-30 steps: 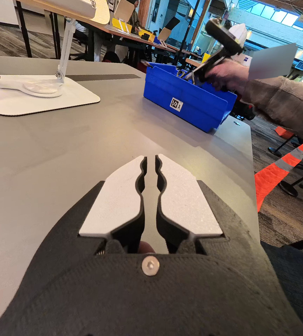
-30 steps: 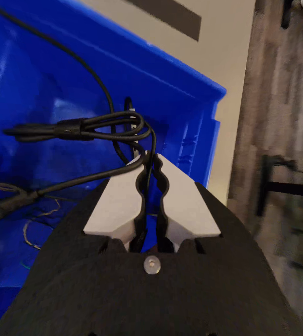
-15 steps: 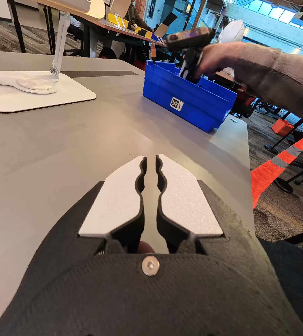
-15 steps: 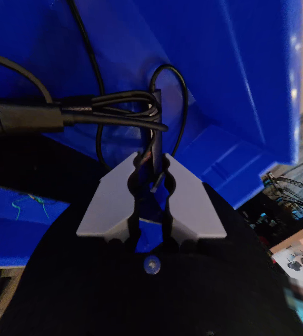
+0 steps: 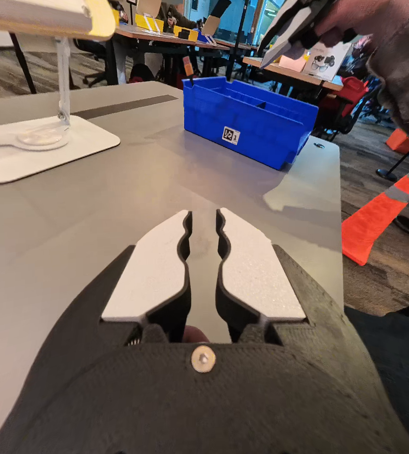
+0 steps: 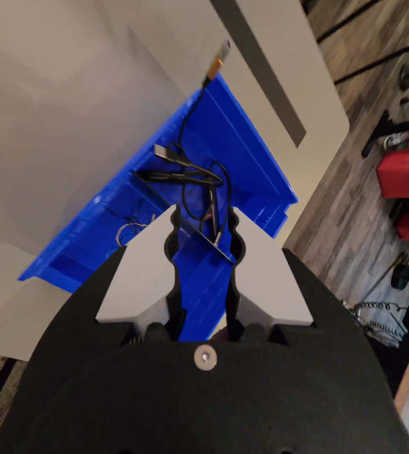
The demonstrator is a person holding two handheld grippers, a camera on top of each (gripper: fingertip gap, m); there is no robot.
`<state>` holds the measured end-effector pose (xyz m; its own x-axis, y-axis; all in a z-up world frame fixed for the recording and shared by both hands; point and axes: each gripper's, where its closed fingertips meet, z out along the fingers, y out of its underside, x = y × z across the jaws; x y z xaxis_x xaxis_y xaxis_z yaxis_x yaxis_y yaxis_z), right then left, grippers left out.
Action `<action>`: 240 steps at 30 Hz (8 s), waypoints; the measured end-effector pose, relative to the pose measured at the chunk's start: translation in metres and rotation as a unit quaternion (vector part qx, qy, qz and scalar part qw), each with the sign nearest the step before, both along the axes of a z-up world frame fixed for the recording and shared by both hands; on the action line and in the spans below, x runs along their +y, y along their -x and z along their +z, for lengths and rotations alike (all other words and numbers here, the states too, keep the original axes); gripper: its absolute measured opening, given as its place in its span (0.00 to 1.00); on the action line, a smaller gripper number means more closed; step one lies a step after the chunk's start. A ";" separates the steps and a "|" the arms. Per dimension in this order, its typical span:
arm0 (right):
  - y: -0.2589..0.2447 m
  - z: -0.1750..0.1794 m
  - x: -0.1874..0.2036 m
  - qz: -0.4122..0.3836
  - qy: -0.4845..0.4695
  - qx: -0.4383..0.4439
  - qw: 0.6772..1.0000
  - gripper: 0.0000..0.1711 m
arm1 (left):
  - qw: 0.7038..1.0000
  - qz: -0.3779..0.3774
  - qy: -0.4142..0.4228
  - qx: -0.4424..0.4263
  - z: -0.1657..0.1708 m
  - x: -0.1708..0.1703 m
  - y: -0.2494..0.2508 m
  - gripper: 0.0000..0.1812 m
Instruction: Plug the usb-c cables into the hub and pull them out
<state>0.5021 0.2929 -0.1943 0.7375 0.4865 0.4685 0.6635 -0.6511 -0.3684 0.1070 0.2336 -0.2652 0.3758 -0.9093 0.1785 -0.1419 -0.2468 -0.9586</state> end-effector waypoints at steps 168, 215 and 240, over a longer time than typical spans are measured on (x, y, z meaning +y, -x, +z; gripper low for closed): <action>0.331 -0.051 -0.124 0.312 -0.068 0.235 0.918 0.19 | 0.798 0.431 -0.254 0.337 0.137 0.084 0.348 0.02; 0.406 -0.110 -0.088 0.270 0.026 0.403 0.874 0.00 | 0.866 0.100 -0.234 0.431 -0.020 0.019 0.109 0.28; 0.379 -0.057 -0.105 0.316 -0.015 0.471 0.823 0.07 | 0.762 0.035 -0.399 0.510 -0.036 0.027 0.045 0.05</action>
<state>0.1229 0.1881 -0.2510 0.3838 0.9114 -0.1485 0.2766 -0.2669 -0.9232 0.0621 0.2609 -0.3014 0.0019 -0.5474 -0.8369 -0.9259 0.3152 -0.2082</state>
